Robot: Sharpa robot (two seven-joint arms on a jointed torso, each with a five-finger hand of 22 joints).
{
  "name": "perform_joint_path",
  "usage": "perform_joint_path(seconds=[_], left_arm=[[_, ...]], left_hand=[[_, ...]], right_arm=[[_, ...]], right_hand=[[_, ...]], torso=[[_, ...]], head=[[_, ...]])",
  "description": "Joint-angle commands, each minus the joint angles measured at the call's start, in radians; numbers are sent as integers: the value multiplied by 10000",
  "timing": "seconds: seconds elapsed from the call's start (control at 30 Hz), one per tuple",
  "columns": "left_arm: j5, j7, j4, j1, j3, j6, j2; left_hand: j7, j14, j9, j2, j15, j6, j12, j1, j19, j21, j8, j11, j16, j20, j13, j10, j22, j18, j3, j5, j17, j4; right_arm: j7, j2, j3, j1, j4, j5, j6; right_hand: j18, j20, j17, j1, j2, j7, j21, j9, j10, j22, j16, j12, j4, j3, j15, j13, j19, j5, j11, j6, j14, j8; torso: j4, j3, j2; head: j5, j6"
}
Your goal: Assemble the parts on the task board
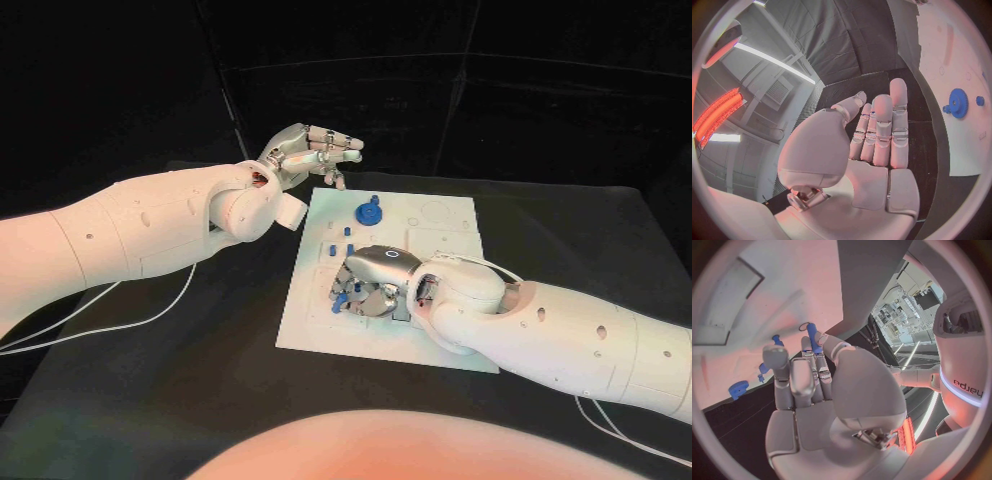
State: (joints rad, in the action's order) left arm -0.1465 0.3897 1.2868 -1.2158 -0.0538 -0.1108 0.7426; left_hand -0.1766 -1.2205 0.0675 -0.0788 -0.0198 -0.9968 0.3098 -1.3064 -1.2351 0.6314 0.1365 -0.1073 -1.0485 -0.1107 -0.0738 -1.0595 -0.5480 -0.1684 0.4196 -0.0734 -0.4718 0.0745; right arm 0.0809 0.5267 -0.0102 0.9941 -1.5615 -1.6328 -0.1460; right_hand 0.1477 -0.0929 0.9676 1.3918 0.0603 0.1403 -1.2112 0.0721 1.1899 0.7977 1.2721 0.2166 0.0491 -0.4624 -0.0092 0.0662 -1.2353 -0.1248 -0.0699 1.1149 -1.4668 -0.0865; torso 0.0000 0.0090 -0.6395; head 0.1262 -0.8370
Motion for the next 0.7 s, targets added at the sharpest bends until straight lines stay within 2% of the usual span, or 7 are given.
perform_joint_path(seconds=[0.03,0.47,0.57,0.7], left_arm=[[38,113,-10,-18,7,3,-24],[38,119,-27,-18,7,10,-44],[38,118,-30,-18,7,14,-46],[38,116,-32,-18,7,18,-52]], left_hand=[[-61,67,-10,56,19,36,51,43,49,-52,-4,5,-2,-30,10,47,13,-132,-47,2,-15,-1],[-61,68,-9,66,18,35,56,44,49,-54,-2,5,-4,-31,10,48,14,-132,-46,1,-11,-5],[-61,68,-9,66,18,35,56,44,49,-54,-2,5,-4,-31,10,48,14,-132,-46,1,-11,-5],[-61,68,-9,66,18,35,56,44,49,-54,-2,5,-4,-31,10,48,14,-132,-46,1,-11,-5]], right_arm=[[302,-20,3,8,22,-510,102],[546,-53,3,3,70,-685,-448],[582,-77,3,2,80,-690,-293],[637,-145,4,2,108,-724,311]], right_hand=[[-89,11,4,-119,-13,43,-30,11,51,9,7,-41,-16,-55,-57,9,29,-10,12,39,-99,-47],[-93,9,7,-138,-11,40,-44,11,61,37,10,-52,-16,-70,-56,11,19,-28,13,46,-99,-46],[-92,9,9,-168,6,40,-46,10,69,38,14,-63,-18,-73,-55,13,21,-32,12,48,-100,-42],[-88,5,-16,-237,35,36,-41,9,86,24,6,-97,-24,-79,-55,15,34,57,16,56,-95,-33]], torso=[[-6,1,-3],[4,0,-12],[3,-2,-8],[-2,-5,-10]], head=[[90,-7],[79,-8],[84,-10],[90,-20]])
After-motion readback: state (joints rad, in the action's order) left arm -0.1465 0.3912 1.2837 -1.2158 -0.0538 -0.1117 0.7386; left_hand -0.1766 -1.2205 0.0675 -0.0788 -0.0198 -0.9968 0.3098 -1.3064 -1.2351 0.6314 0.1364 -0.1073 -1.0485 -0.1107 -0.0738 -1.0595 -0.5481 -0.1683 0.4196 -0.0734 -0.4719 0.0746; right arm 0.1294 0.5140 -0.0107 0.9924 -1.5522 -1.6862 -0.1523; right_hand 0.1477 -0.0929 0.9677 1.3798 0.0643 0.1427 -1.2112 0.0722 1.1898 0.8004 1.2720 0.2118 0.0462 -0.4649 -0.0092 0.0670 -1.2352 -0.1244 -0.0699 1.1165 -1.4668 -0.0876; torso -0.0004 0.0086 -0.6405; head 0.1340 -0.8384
